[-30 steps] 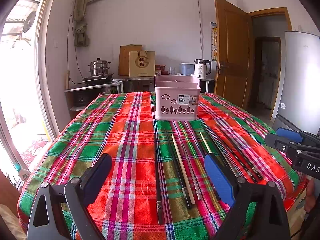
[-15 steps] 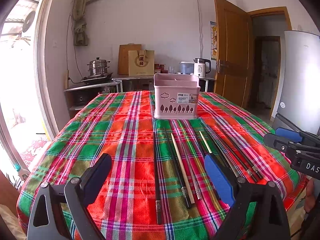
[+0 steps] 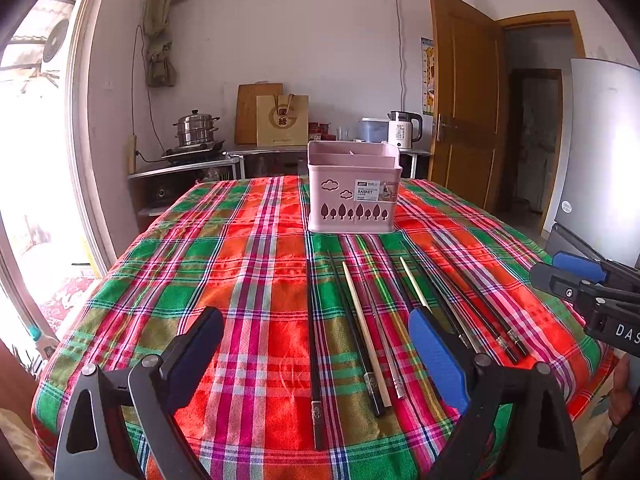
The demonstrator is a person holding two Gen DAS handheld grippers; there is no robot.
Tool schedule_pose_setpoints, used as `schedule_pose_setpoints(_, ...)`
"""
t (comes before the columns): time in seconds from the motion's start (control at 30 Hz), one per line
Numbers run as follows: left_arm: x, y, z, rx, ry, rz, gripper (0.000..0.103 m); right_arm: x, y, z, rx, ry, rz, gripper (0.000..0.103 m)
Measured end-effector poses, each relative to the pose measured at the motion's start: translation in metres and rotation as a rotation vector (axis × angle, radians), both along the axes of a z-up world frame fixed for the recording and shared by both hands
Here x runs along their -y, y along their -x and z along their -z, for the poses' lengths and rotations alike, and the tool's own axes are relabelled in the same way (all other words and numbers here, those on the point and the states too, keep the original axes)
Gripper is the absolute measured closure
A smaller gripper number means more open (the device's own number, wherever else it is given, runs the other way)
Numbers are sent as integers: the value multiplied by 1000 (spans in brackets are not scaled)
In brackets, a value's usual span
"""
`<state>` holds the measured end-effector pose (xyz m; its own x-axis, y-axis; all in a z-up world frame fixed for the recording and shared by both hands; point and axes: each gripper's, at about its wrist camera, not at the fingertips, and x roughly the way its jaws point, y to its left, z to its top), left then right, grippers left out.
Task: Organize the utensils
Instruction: 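Lower the left gripper onto a black chopstick and close while the right gripper grasps another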
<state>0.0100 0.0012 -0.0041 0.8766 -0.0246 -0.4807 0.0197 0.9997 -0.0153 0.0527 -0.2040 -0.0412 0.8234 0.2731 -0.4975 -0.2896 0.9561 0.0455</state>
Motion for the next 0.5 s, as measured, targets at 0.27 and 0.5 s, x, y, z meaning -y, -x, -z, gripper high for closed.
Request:
schedule_pose_setpoints(0.27,-6,-33,11,-74,-5,22,9,0,-24,3,-15,7,0,46)
schedule_pose_setpoints(0.5,-18,-77,24,-182,-15,15,18,-8,-56,8,-62,14,-25,46)
